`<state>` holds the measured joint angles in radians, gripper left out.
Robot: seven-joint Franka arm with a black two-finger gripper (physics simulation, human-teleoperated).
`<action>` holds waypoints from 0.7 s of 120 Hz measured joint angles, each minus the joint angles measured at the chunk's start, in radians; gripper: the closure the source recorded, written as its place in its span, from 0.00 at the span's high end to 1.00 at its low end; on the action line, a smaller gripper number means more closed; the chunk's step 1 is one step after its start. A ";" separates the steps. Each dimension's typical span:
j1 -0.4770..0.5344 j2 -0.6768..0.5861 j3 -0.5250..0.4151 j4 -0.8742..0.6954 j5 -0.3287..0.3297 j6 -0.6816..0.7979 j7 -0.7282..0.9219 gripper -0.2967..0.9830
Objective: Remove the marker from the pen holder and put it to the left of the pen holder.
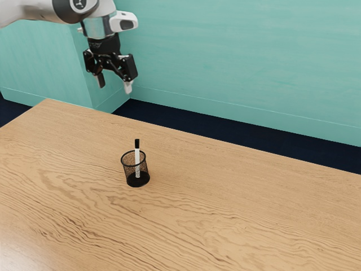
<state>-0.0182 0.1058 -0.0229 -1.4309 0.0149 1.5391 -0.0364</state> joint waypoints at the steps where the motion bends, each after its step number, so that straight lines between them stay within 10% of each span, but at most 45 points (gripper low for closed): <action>1: 0.000 0.000 0.000 0.000 0.000 0.000 0.000 0.77; 84: -0.002 0.160 -0.009 -0.096 -0.005 0.099 -0.020 0.77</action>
<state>-0.0202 0.2660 -0.0317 -1.5267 0.0099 1.6378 -0.0565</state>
